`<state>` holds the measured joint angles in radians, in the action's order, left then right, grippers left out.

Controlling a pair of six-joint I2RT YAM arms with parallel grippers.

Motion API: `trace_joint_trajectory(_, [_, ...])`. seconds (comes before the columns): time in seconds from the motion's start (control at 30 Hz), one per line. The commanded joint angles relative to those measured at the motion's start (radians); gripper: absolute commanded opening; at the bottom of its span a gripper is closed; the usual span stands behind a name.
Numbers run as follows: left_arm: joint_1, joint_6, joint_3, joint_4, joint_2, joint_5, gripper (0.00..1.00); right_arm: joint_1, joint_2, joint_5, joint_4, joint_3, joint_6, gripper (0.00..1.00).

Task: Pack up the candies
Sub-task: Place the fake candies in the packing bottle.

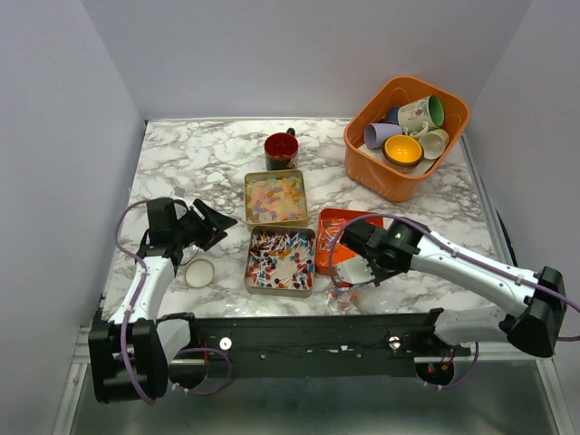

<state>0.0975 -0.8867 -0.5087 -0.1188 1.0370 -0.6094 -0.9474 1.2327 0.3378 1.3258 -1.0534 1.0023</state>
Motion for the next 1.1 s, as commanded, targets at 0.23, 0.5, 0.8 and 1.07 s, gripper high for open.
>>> trace_joint_trajectory(0.23, [0.022,0.009,0.013,-0.005,-0.038,0.033,0.68,-0.051,0.090,0.207,0.092,-0.022,-0.013,0.01])
trace_joint_trajectory(0.5, [0.024,0.009,0.013,-0.004,-0.043,0.033,0.68,-0.100,0.093,0.262,0.108,-0.013,0.021,0.01])
trace_joint_trajectory(0.8, [0.022,-0.017,-0.011,0.025,-0.014,-0.012,0.70,-0.125,0.071,0.297,0.148,0.003,0.062,0.01])
trace_joint_trajectory(1.07, [-0.005,-0.017,-0.079,0.059,0.047,-0.088,0.72,-0.128,0.051,0.279,0.197,-0.017,0.058,0.01])
